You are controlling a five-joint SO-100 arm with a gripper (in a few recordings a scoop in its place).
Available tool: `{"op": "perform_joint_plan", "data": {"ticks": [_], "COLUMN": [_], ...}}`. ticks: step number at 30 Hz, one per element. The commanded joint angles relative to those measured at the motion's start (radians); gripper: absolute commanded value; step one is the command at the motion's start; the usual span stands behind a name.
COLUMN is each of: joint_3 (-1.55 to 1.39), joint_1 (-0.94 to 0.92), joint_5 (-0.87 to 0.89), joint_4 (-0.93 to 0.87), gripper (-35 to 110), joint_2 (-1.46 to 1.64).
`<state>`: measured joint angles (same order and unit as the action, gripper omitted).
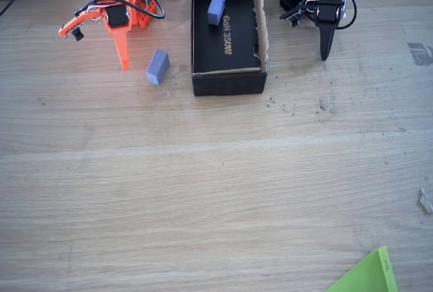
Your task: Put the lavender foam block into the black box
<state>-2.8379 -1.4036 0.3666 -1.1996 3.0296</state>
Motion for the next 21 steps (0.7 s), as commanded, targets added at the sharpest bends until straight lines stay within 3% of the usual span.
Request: {"op": "perform_joint_plan", "data": {"ticks": [1, 21], "joint_3": [0.109, 0.554], "joint_1": [-0.002, -0.043], "joint_5": [0.041, 0.069], "joint_4": [-0.071, -0.181], "gripper": [0, 0], "joint_2": [0.009, -0.506]}}
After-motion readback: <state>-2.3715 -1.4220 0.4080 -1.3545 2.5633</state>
